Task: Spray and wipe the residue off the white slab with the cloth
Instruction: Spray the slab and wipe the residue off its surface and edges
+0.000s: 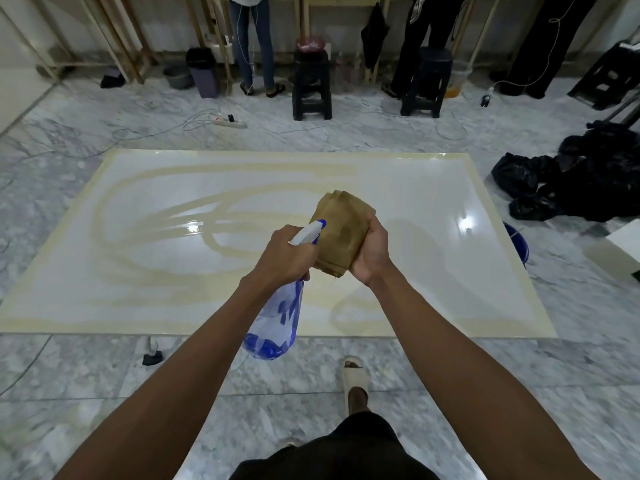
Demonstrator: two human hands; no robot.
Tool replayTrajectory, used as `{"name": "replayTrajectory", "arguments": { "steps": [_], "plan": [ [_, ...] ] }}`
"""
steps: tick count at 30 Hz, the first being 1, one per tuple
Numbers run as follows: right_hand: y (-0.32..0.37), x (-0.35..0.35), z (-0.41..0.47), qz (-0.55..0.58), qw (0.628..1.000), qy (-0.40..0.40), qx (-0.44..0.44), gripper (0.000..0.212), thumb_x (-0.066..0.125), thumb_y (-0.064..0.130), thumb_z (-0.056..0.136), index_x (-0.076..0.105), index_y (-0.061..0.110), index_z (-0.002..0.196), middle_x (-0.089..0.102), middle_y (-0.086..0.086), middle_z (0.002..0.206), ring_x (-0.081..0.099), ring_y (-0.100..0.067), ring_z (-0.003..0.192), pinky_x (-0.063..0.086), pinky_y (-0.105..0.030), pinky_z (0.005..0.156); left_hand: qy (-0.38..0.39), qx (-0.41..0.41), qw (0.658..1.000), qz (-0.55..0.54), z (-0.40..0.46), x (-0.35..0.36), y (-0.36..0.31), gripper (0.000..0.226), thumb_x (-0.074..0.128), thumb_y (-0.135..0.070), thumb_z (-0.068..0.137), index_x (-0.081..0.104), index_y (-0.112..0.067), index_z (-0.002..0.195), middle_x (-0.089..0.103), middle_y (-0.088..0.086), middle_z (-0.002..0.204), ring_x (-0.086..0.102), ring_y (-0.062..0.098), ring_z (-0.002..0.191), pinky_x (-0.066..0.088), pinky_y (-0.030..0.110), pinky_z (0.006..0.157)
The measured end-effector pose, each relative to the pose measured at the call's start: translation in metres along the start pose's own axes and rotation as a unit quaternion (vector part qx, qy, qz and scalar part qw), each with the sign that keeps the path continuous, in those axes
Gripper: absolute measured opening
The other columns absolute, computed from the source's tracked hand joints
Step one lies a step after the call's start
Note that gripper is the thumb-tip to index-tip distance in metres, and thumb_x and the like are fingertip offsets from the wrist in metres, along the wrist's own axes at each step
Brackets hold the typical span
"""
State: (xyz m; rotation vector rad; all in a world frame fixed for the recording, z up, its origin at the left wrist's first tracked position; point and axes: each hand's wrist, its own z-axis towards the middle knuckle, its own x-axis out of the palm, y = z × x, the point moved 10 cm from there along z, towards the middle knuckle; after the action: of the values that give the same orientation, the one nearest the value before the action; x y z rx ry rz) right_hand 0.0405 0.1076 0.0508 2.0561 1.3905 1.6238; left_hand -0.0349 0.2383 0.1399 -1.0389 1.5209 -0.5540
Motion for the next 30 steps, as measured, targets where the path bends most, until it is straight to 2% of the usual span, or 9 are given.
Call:
{"name": "replayTrajectory", "arguments": {
  "steps": [8,12,16,18,21,23,26,28,30],
  "plan": [
    [0.002,-0.004,0.014,0.023,0.999,-0.044,0.008,0.064,0.033,0.056,0.103,0.056,0.008,0.138,0.066,-0.015,0.131,0.063,-0.032,0.122,0.052,-0.047,0.1,-0.004,-0.118,0.992,-0.053,0.018,0.003,0.033,0.026,0.059,-0.018,0.094,0.066,0.006,0.091,0.062,0.005,0.047,0.055,0.013,0.033,0.049,0.022,0.044],
    [0.002,-0.011,0.032,0.027,0.998,-0.059,0.018,0.063,0.032,0.053,0.104,0.054,0.007,0.14,0.065,-0.016,0.133,0.063,-0.031,0.121,0.054,-0.044,0.096,0.01,-0.067,0.997,-0.032,0.03,0.003,0.015,0.02,0.057,-0.009,0.09,0.064,0.008,0.083,0.058,0.018,0.057,0.056,0.014,0.033,0.046,0.025,0.052],
    [0.006,-0.03,0.063,-0.015,0.995,-0.087,0.038,0.058,0.038,0.053,0.103,0.058,0.008,0.134,0.068,-0.014,0.128,0.071,-0.026,0.106,0.06,-0.036,0.076,0.025,-0.042,0.999,-0.013,0.065,0.006,0.002,0.015,0.049,-0.005,0.085,0.056,0.006,0.077,0.048,0.017,0.06,0.056,0.016,0.034,0.042,0.024,0.052],
    [0.01,-0.048,0.086,-0.065,0.991,-0.105,0.055,0.053,0.043,0.052,0.103,0.063,0.009,0.125,0.073,-0.01,0.119,0.072,-0.023,0.102,0.06,-0.036,0.077,0.022,-0.051,0.998,-0.024,0.097,0.007,0.002,0.016,0.05,-0.009,0.088,0.055,0.0,0.076,0.053,0.021,0.068,0.054,0.018,0.037,0.044,0.029,0.055],
    [0.029,-0.077,0.133,-0.177,0.973,-0.123,0.087,0.048,0.039,0.053,0.104,0.063,0.014,0.118,0.072,-0.007,0.116,0.069,-0.025,0.107,0.057,-0.041,0.089,0.012,-0.073,0.997,-0.034,0.15,0.007,0.0,0.024,0.054,-0.012,0.089,0.062,0.01,0.086,0.072,0.028,0.086,0.059,0.02,0.043,0.052,0.033,0.058],
    [0.058,-0.095,0.176,-0.285,0.945,-0.149,0.059,0.054,0.038,0.056,0.103,0.061,0.011,0.122,0.069,-0.007,0.114,0.066,-0.025,0.108,0.054,-0.042,0.094,0.01,-0.073,0.996,-0.048,0.188,0.005,-0.004,0.027,0.055,-0.013,0.086,0.063,0.012,0.09,0.072,0.028,0.086,0.059,0.019,0.043,0.053,0.035,0.059],
    [0.131,-0.088,0.247,-0.492,0.848,-0.165,-0.109,0.045,0.034,0.052,0.103,0.059,0.015,0.106,0.059,0.002,0.084,0.054,-0.003,0.069,0.043,-0.024,0.069,-0.001,-0.065,0.996,-0.057,0.246,0.0,-0.009,0.025,0.057,-0.012,0.089,0.063,0.012,0.089,0.071,0.028,0.086,0.058,0.016,0.04,0.053,0.036,0.059],
    [0.165,-0.065,0.297,-0.591,0.769,-0.112,-0.216,0.036,0.034,0.036,0.107,0.059,0.018,0.125,0.061,0.002,0.094,0.051,0.005,0.061,0.04,-0.012,0.062,-0.015,-0.059,0.997,-0.051,0.282,-0.007,-0.006,0.018,0.056,-0.006,0.09,0.065,0.01,0.09,0.072,0.027,0.089,0.058,0.015,0.04,0.054,0.036,0.056],
    [0.183,-0.059,0.354,-0.668,0.687,-0.091,-0.27,0.041,0.032,0.029,0.109,0.052,0.007,0.138,0.066,-0.015,0.108,0.064,-0.009,0.077,0.051,-0.026,0.074,-0.02,-0.05,0.998,-0.04,0.314,-0.011,-0.002,0.015,0.055,-0.002,0.088,0.065,0.01,0.09,0.072,0.026,0.091,0.057,0.015,0.039,0.054,0.034,0.053]
  ]
}}
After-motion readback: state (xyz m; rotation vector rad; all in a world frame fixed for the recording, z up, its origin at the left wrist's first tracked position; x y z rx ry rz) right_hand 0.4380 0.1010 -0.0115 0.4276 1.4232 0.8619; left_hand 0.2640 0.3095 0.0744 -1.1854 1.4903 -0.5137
